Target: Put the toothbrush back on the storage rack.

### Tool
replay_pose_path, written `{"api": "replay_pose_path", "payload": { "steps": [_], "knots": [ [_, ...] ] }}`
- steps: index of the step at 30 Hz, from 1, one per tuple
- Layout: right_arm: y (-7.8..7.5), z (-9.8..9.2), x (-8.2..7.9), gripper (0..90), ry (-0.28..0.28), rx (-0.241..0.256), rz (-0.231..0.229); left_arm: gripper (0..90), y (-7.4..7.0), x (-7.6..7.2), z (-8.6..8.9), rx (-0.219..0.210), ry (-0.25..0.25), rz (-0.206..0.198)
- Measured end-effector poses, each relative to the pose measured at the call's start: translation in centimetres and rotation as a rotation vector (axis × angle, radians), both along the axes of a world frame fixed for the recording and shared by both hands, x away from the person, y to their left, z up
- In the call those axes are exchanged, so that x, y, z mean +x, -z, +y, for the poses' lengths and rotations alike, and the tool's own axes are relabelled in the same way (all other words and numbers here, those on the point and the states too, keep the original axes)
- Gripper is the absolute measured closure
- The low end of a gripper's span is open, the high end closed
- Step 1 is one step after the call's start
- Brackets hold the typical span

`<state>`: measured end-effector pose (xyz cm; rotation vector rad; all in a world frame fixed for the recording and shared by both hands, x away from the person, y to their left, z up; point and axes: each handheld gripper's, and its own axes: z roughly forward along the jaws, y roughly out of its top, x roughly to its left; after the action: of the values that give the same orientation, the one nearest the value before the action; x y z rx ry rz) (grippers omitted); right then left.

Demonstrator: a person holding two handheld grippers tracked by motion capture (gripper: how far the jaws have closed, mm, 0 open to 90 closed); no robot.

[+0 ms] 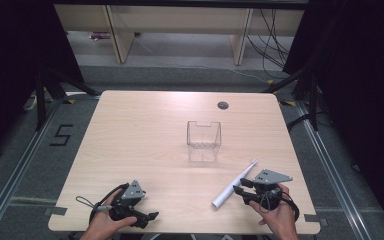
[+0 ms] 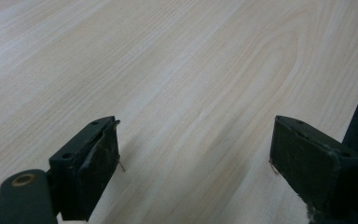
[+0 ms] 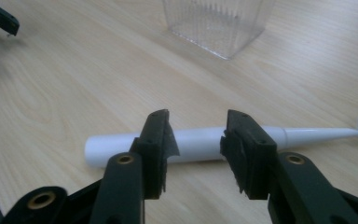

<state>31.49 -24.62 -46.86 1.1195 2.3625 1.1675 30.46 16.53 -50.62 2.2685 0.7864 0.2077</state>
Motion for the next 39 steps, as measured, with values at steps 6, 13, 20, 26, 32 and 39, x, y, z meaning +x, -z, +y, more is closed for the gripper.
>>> {"api": "replay_pose_path", "payload": {
  "steps": [6, 13, 20, 26, 32, 39],
  "knots": [
    [-0.1, 0.7, 0.1, 69.0, -0.018, 0.001, 0.003, 14.9, 0.0, 0.0, -0.1, -0.006, 0.001, 0.002],
    [0.3, 1.8, 0.5, 76.9, -0.076, -0.031, 0.009, 14.9, 0.0, 0.0, 0.0, -0.001, 0.001, 0.002],
    [0.5, 2.7, 0.8, 80.3, -0.106, -0.064, -0.004, 14.9, 0.0, 0.0, 0.0, -0.001, -0.002, 0.003],
    [0.6, 4.1, 0.9, 85.3, -0.125, -0.078, 0.024, 14.9, 0.0, 0.0, 0.0, -0.003, -0.001, 0.002],
    [0.8, 5.2, 1.2, 88.8, -0.162, -0.096, 0.017, 14.9, 0.0, 0.0, 0.0, -0.004, 0.000, 0.002],
    [1.3, 6.2, 1.3, 90.0, -0.172, -0.121, 0.046, 14.9, 0.0, 0.0, 0.0, -0.005, 0.001, 0.001]
  ]
}}
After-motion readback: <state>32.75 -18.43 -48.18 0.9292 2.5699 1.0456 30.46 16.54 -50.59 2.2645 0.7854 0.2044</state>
